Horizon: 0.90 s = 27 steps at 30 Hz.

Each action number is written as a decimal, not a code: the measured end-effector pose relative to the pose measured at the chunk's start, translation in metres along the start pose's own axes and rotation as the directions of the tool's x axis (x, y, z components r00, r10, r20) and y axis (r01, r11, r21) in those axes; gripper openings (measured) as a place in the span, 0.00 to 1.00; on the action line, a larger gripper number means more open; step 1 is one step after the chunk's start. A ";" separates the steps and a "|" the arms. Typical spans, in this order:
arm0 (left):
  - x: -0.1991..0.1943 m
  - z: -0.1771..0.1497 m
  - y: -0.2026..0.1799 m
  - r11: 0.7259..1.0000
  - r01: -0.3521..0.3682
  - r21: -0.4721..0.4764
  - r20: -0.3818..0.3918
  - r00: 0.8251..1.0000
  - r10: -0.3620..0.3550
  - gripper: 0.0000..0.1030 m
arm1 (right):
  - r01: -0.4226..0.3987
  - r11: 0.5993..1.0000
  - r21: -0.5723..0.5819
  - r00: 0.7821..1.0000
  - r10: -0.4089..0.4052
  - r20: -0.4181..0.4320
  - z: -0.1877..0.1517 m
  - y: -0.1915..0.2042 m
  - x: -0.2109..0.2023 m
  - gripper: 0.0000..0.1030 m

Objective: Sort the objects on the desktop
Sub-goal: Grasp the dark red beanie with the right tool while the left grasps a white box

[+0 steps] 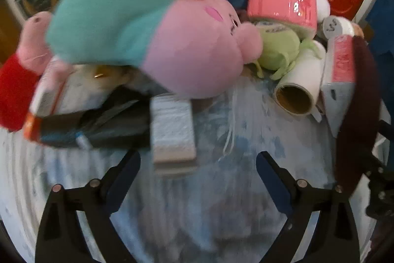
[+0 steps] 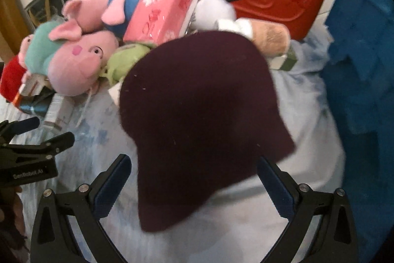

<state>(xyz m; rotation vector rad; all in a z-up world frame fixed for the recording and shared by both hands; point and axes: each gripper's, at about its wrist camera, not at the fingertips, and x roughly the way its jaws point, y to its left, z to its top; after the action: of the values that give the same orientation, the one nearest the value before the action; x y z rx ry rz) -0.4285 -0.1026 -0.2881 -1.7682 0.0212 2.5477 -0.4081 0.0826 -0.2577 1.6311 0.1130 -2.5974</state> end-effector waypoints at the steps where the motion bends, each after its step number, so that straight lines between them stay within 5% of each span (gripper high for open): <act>1: 0.007 0.003 -0.003 1.000 -0.008 0.005 -0.008 1.000 0.008 0.94 | -0.005 1.000 0.007 1.000 0.005 -0.010 0.001 -0.001 0.008 1.00; 6: 0.015 0.010 -0.009 1.000 -0.017 -0.016 0.028 0.999 0.018 1.00 | -0.002 0.999 0.043 0.999 0.004 -0.043 -0.001 -0.013 0.042 1.00; 15: 0.008 0.003 -0.014 1.000 -0.019 -0.018 0.072 0.997 0.020 1.00 | 0.022 0.999 0.032 0.999 -0.023 0.037 -0.011 -0.012 0.038 1.00; 19: 0.004 -0.002 -0.019 1.000 -0.008 0.016 0.085 0.996 0.006 1.00 | -0.005 1.000 0.028 1.000 0.005 -0.006 -0.006 -0.015 0.033 1.00; 25: 0.001 0.003 -0.022 1.000 -0.009 0.006 0.054 0.999 0.008 1.00 | -0.081 0.994 0.078 0.994 0.074 0.086 -0.007 -0.022 -0.001 0.74; 27: -0.003 0.004 -0.023 1.000 -0.017 -0.007 0.050 0.999 0.017 0.86 | -0.082 0.994 0.074 0.994 0.076 0.081 -0.007 -0.024 -0.003 0.64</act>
<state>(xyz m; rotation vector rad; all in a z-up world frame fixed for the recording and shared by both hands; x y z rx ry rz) -0.4305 -0.0796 -0.2830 -1.7137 0.0259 2.6056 -0.4027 0.1073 -0.2579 1.5213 -0.0557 -2.6319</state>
